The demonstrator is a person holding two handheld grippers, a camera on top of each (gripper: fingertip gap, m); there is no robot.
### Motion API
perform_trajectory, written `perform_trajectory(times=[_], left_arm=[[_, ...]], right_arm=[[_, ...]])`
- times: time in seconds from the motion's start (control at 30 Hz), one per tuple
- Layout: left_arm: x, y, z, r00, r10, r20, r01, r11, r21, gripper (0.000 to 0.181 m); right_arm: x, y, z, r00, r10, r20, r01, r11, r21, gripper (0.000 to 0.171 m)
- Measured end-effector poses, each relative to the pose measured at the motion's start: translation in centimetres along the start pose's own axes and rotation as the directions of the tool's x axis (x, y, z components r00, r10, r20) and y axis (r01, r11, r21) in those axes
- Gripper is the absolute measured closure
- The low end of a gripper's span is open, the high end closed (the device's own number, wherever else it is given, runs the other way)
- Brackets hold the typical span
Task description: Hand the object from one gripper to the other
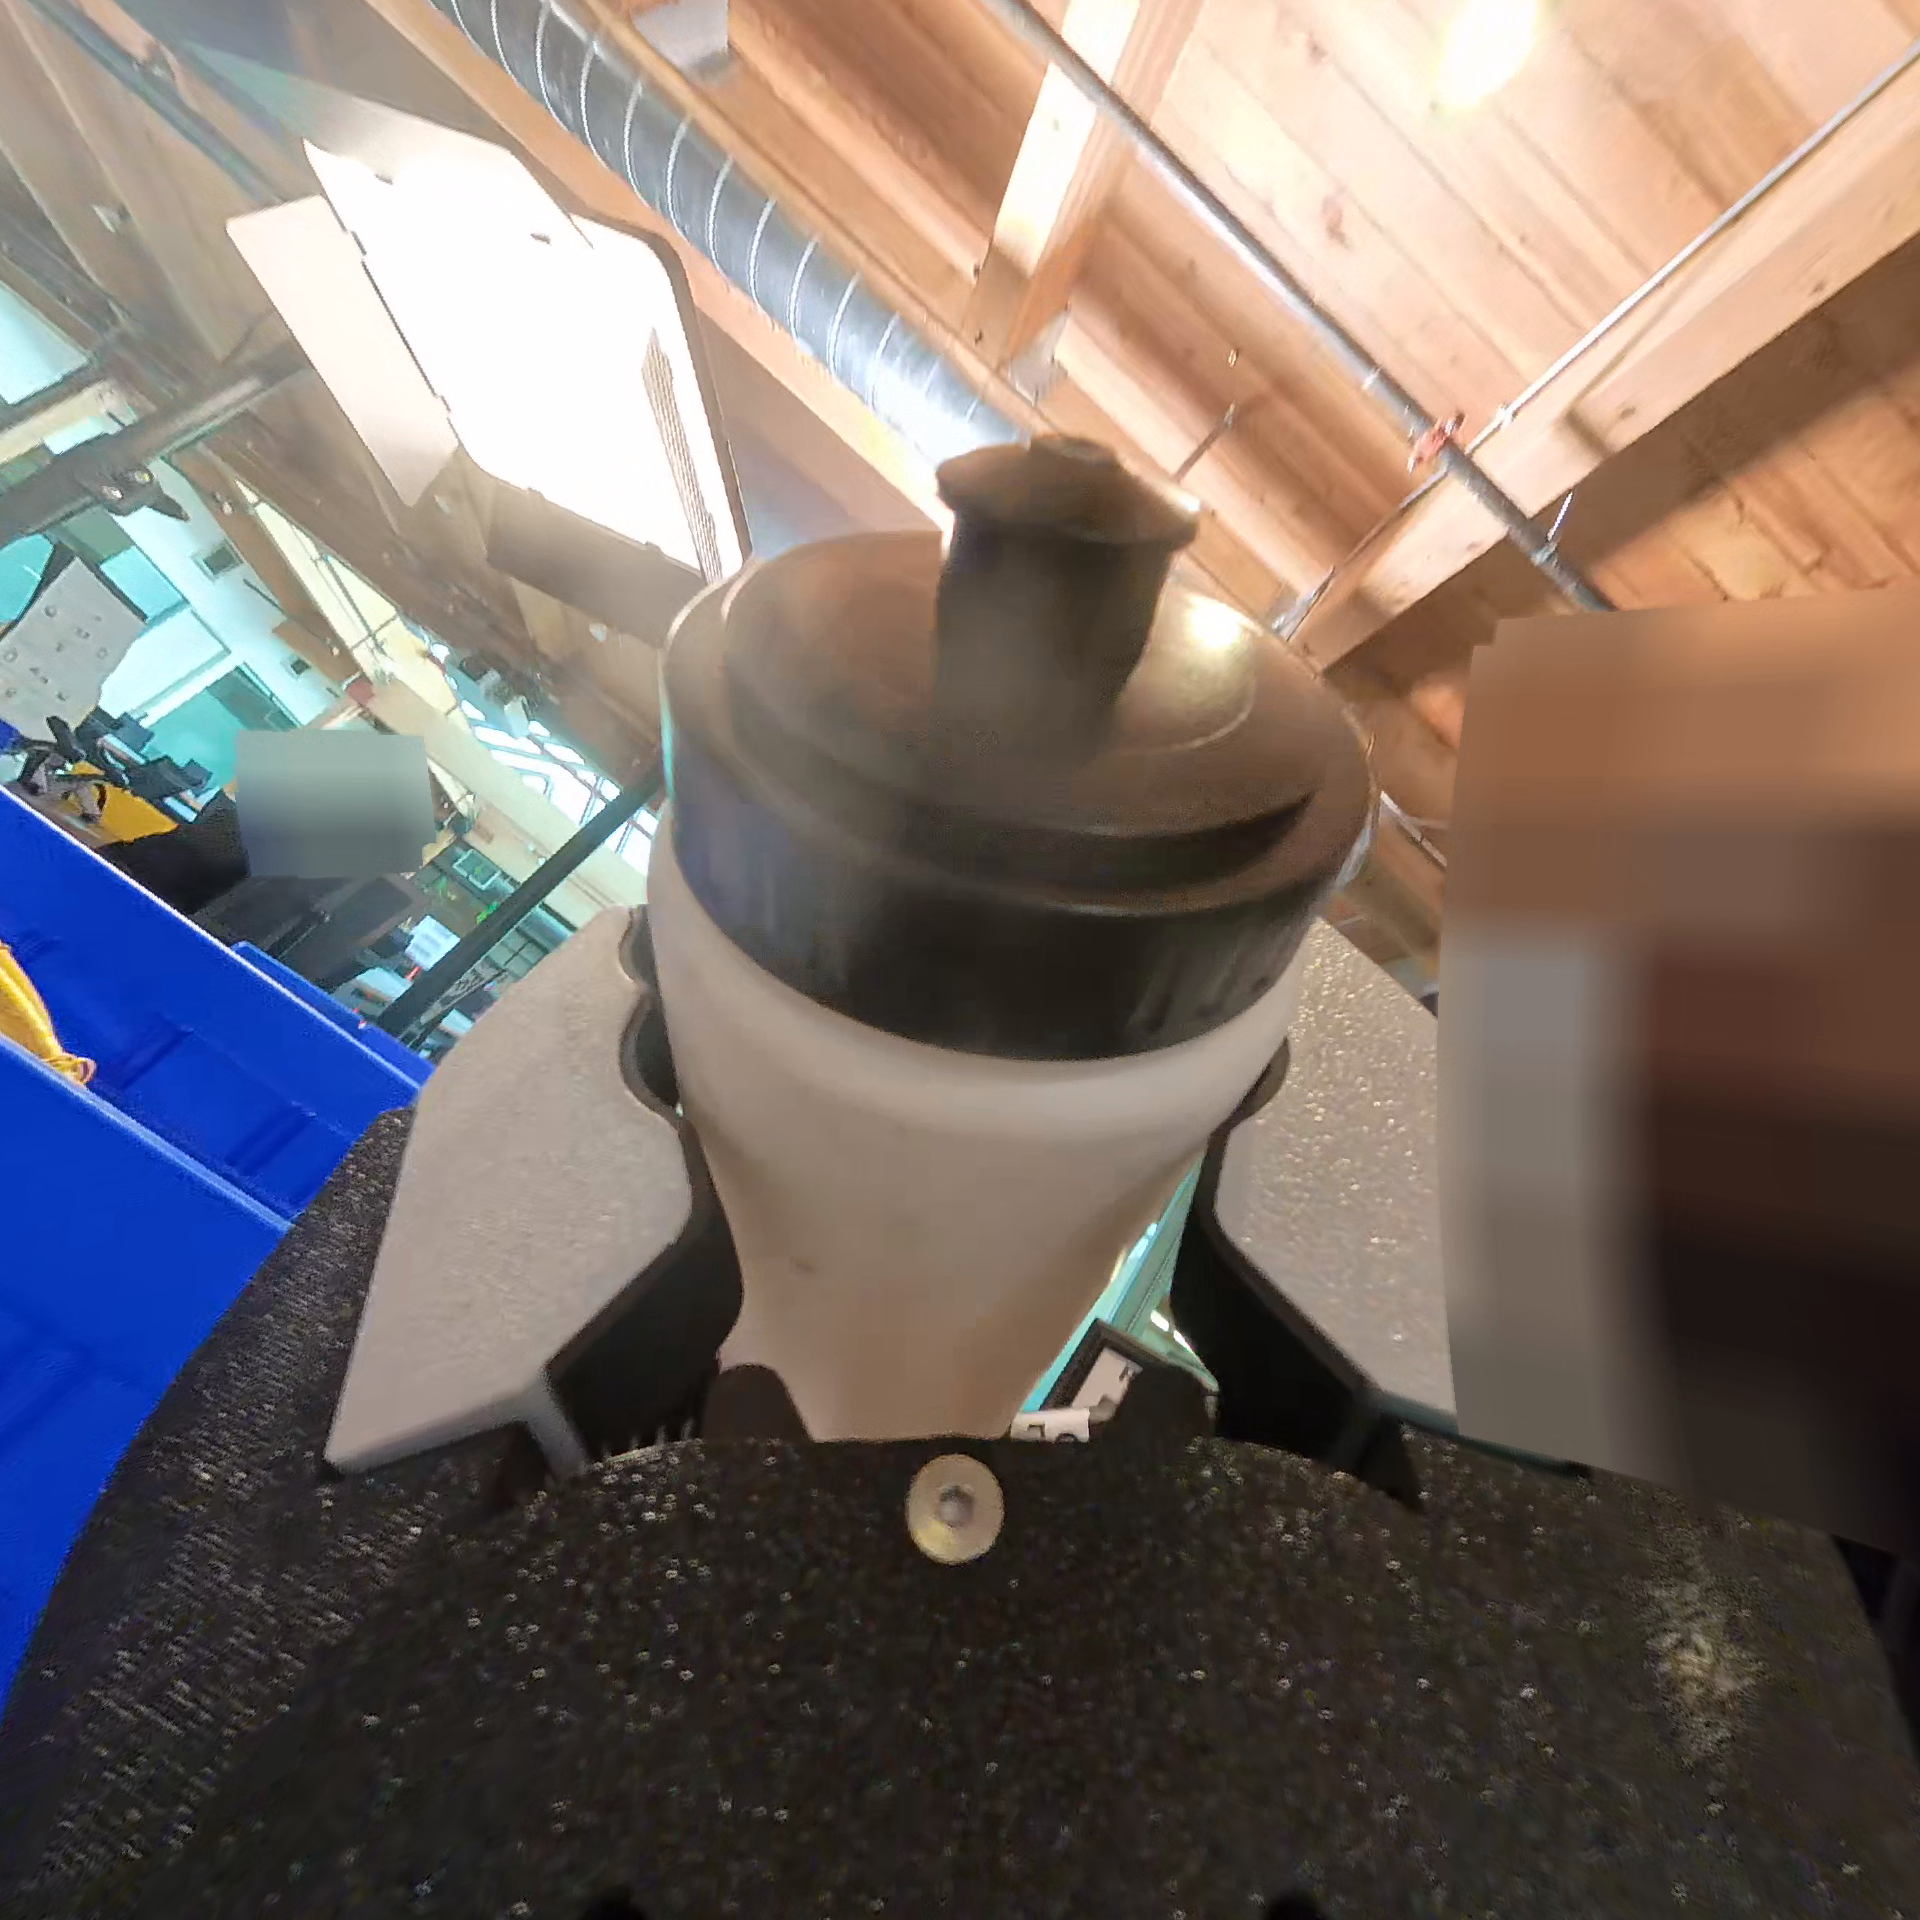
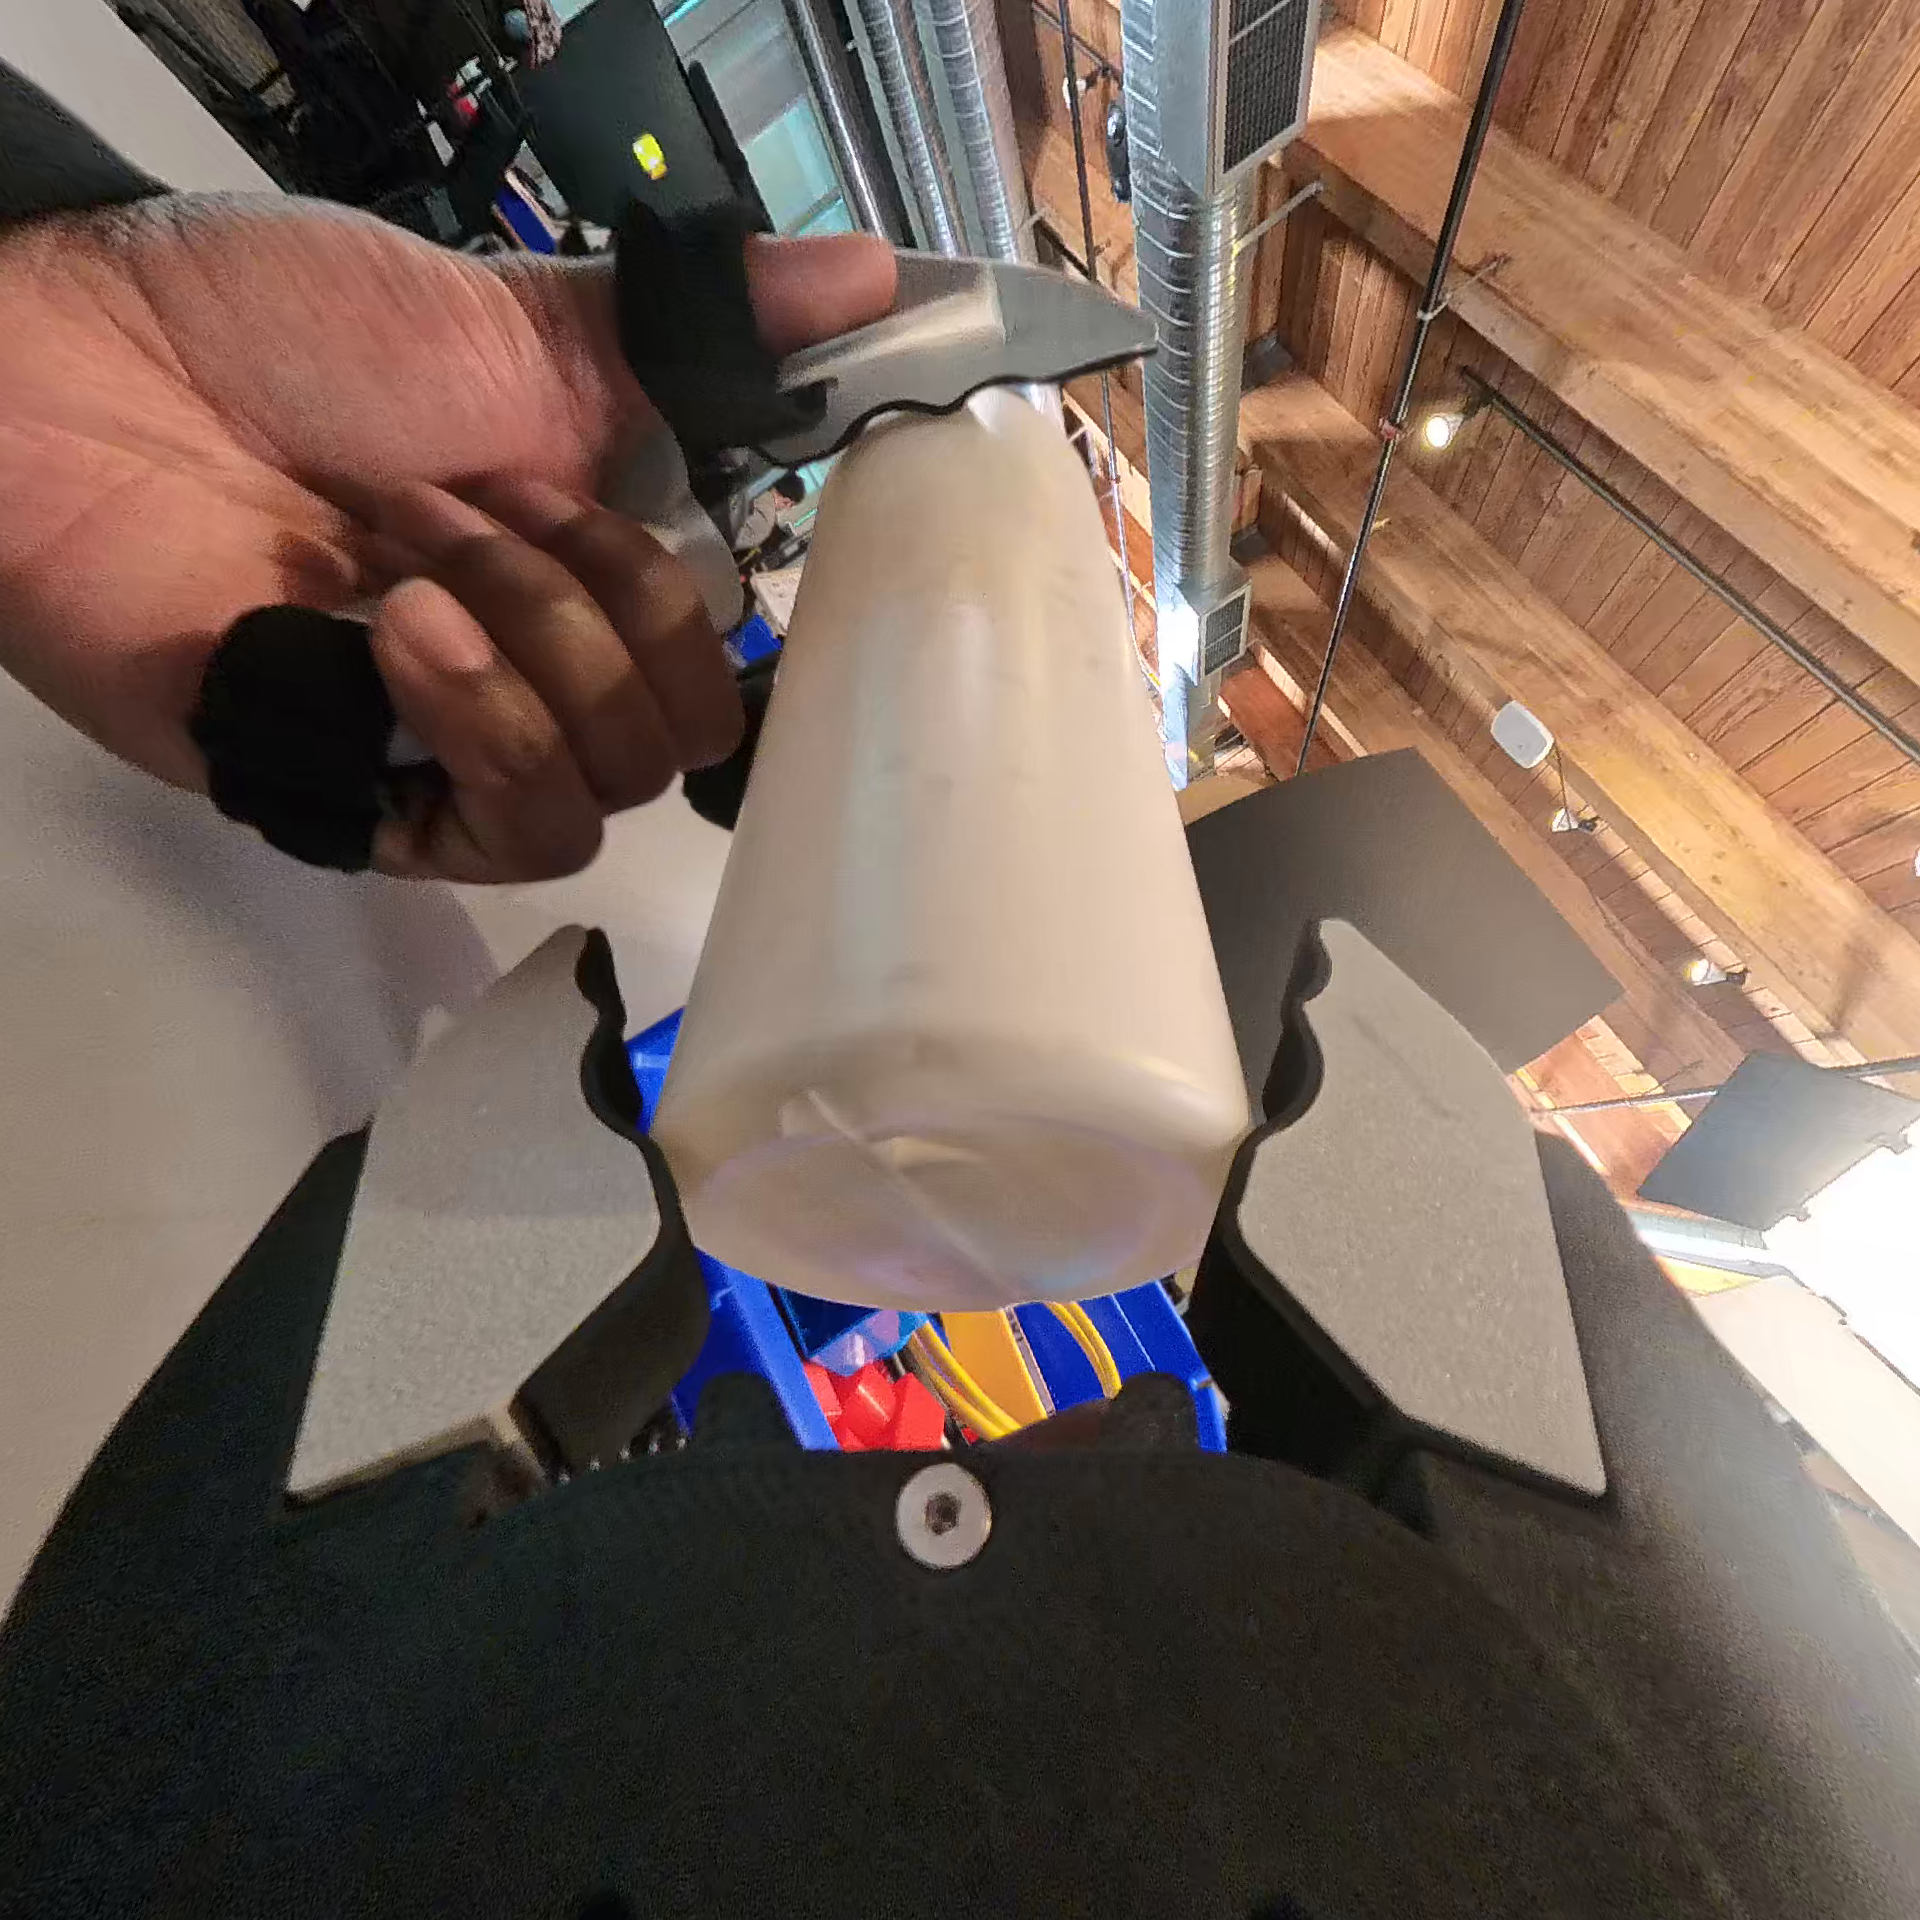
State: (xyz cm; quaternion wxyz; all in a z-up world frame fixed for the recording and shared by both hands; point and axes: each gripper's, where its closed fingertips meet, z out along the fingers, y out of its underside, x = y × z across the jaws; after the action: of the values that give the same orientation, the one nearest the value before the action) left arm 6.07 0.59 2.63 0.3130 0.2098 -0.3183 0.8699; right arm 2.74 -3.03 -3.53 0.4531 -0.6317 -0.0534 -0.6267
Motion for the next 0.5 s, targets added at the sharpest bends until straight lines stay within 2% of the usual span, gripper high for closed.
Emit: perform_trajectory(times=[0.2, 0.37, 0.43, 0.5], left_arm=[[-0.5, 1.1, 0.0, 1.000, 0.005, 0.014, -0.004, 0.995, -0.095, 0.072], [-0.7, 3.1, 0.3, 0.982, 0.181, 0.048, -0.160, 0.943, -0.293, 0.079], [-0.4, 3.1, 0.1, 0.960, 0.280, 0.021, -0.258, 0.908, -0.331, 0.075], [0.2, 2.6, -0.1, 0.946, 0.325, -0.019, -0.314, 0.894, -0.319, 0.069]], right_arm=[[-0.1, 0.4, -0.6, 0.999, 0.003, 0.041, -0.003, 1.000, -0.020, 0.057], [1.2, 0.7, -1.8, 0.996, 0.060, 0.067, -0.057, 0.998, -0.042, 0.062], [1.6, -0.1, -2.6, 0.984, 0.142, 0.110, -0.143, 0.990, -0.003, 0.063], [2.0, -0.8, -3.2, 0.938, 0.295, 0.180, -0.305, 0.952, 0.029, 0.064]])
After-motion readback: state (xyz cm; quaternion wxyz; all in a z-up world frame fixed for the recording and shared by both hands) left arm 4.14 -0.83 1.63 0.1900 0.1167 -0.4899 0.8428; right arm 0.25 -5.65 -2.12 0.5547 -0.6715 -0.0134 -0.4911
